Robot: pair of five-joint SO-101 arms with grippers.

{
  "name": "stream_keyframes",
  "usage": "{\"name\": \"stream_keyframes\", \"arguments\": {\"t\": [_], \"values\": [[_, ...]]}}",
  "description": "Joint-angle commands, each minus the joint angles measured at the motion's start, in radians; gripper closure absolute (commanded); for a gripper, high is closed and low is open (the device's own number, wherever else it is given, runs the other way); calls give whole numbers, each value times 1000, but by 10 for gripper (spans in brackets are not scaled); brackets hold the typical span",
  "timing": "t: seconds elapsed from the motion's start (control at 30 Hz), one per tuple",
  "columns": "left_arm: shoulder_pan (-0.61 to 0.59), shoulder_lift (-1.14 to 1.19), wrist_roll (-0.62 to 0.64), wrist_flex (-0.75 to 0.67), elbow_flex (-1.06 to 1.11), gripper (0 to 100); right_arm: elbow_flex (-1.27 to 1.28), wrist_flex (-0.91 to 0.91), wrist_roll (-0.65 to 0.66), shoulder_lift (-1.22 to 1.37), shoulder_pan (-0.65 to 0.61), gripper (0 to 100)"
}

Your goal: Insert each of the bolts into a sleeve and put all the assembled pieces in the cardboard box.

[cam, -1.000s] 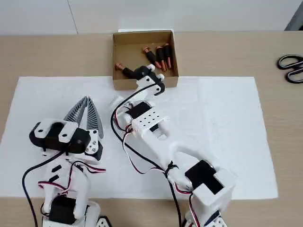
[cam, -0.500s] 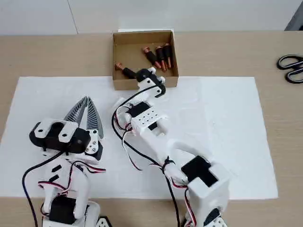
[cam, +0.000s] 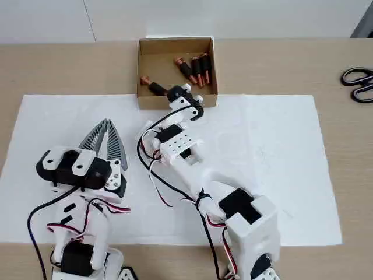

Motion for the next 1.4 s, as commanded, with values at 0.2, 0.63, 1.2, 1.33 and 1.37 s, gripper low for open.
{"name": "stream_keyframes", "arguments": {"t": [0.2, 0.63, 1.2, 1.33, 1.37], "values": [[-3, -6, 3, -18, -8, 994, -133, 101, -2, -122, 7, 996], [5, -6, 8, -21, -8, 994, -132, 133, 328, -315, 143, 996], [5, -2, 12, -17, -28, 994, 46, 246, 993, -780, 254, 995], [5, 0, 12, -15, -38, 994, 290, 234, 993, -992, 259, 995], [5, 0, 12, -15, -38, 994, 354, 223, 993, -1047, 259, 995]]}}
